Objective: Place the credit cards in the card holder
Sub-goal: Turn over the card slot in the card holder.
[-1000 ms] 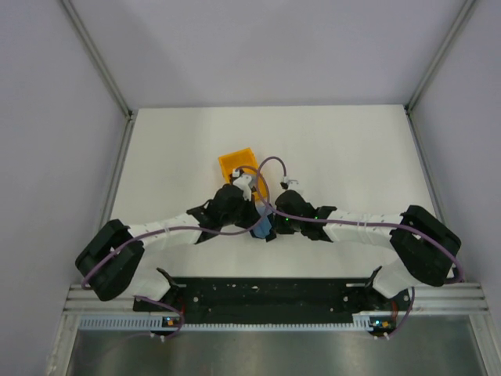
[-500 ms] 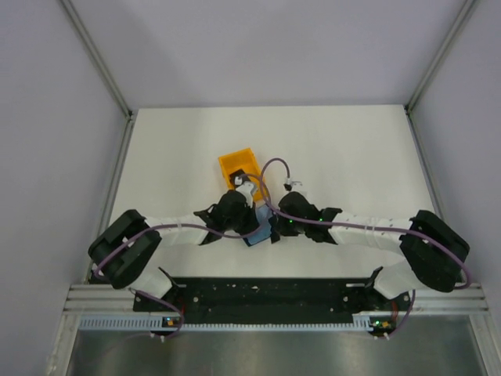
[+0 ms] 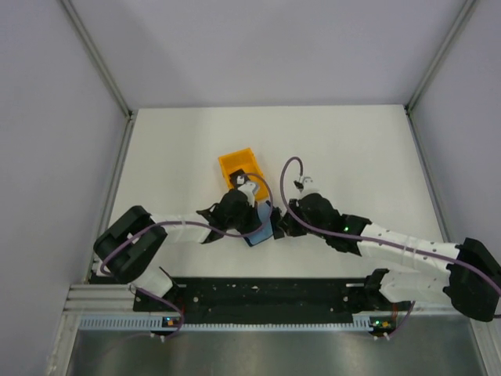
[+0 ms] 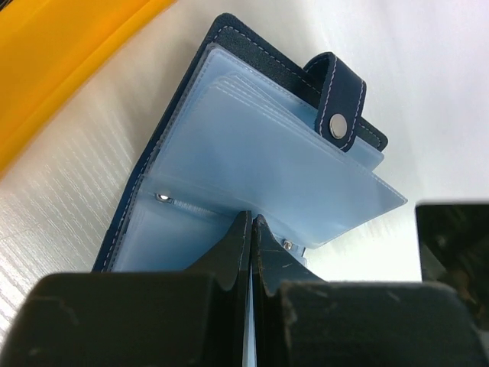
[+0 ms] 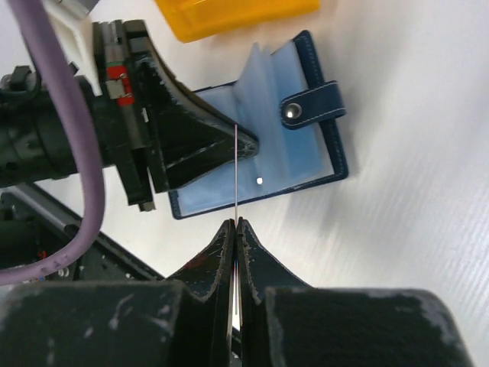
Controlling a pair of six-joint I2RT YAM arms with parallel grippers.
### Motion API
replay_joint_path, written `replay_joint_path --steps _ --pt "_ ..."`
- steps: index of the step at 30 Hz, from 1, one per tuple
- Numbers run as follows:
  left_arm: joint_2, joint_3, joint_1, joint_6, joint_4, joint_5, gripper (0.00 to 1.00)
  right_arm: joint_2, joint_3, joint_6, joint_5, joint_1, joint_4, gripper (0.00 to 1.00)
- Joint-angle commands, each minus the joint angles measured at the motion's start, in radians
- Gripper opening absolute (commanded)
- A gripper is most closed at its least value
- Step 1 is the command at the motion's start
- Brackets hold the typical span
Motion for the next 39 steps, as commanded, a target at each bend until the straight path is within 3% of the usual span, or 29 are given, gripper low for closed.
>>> replay_joint_path --steps 1,13,22,39 --pt "0.016 0.019 -0.005 0.008 -0.003 0.008 0.0 0.031 0.016 -0.067 -0.087 0.027 0.073 0.0" --pt "-0.013 0.007 -0.005 0.019 -0.018 0.002 0.0 0.29 0.12 -0.063 -0.031 0.031 0.062 0.0" --pt "-0.049 -0.01 -0.005 0.016 -0.03 -0.006 0.0 0.35 0.136 -0.05 -0.009 0.031 0.059 0.0" --pt "-0.347 -0.083 -0.004 0.022 -0.178 -0.156 0.02 0.37 0.125 -0.018 0.028 0.031 0.01 0.0"
